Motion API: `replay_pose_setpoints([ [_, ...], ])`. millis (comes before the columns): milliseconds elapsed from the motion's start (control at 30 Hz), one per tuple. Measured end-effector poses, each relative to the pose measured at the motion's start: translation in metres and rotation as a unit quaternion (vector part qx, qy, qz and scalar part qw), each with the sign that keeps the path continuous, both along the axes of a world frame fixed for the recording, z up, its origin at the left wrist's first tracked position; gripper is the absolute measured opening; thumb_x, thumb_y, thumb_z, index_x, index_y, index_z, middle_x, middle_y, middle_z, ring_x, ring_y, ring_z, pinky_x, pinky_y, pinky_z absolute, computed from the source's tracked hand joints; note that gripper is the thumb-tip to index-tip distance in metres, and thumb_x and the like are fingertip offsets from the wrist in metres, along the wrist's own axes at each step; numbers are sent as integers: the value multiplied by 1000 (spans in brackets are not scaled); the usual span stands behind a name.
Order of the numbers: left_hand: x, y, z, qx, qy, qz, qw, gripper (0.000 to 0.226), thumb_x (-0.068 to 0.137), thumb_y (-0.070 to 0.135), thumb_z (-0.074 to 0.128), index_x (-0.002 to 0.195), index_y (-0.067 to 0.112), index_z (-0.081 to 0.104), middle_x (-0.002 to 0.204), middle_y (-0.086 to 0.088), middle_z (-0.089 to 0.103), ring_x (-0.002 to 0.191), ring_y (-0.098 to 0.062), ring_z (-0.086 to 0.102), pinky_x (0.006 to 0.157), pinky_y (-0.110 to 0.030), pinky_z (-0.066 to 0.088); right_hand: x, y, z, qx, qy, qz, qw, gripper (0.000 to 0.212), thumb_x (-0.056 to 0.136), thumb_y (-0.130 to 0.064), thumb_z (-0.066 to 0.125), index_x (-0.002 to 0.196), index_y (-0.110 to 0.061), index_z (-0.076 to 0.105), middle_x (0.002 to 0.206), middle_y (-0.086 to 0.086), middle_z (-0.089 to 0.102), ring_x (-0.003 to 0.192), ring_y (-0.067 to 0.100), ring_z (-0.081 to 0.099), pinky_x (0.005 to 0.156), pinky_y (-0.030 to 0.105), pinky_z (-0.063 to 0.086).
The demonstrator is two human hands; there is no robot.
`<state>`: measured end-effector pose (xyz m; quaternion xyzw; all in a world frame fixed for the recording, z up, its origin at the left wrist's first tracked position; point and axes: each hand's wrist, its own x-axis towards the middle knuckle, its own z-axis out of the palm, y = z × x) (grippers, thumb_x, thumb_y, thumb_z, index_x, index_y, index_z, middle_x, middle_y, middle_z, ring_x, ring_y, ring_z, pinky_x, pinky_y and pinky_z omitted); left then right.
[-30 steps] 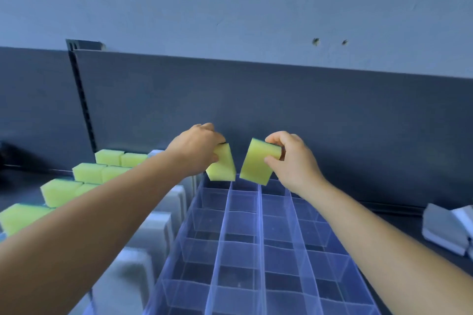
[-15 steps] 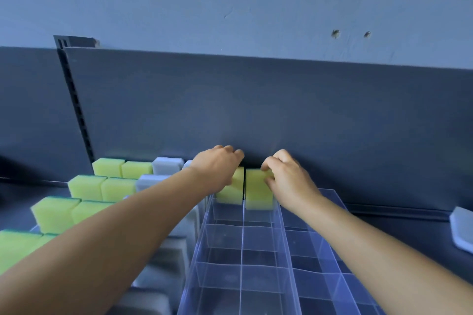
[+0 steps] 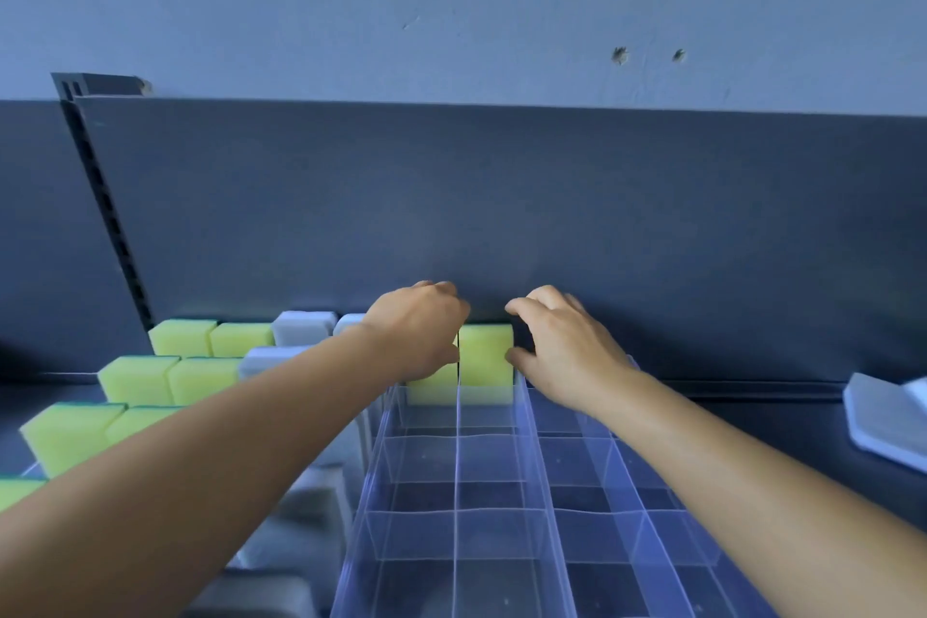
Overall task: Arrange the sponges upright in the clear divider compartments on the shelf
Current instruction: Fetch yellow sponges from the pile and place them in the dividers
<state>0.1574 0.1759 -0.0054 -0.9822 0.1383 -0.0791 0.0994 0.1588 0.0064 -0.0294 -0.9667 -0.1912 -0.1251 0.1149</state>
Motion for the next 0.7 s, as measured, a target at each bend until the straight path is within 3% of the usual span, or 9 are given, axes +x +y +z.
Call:
replay_pose_setpoints([
  [133,-7,-32,5,-16,-24,-38,999,39,91,39,54,123,18,50,123,0,52,116,-22,50,78,-34,45,-16,-32,12,-33,1,-20,999,60,92,-42,53,142,-17,32,149,-4,29,137,20,25,109,32,29],
  [233,-11,-65,7,-29,-26,-63,997,44,91,40,51,129,17,46,126,0,52,117,-22,49,87,-36,47,-26,-65,17,-40,13,-45,998,65,92,-45,51,145,-16,27,154,-4,25,142,19,19,114,33,23],
  [367,-14,-116,7,-45,-18,-91,995,48,92,42,50,133,19,42,129,1,51,120,-22,47,90,-37,47,-40,-119,17,-32,39,-83,995,71,93,-46,49,150,-17,18,158,-4,17,146,18,11,118,34,17],
  [700,-18,-256,-8,-66,11,-154,986,53,94,45,47,138,18,37,137,-1,47,125,-22,45,95,-36,44,-60,-252,10,-29,52,-149,987,70,93,-48,47,150,-19,19,158,-4,17,146,17,12,116,31,15],
])
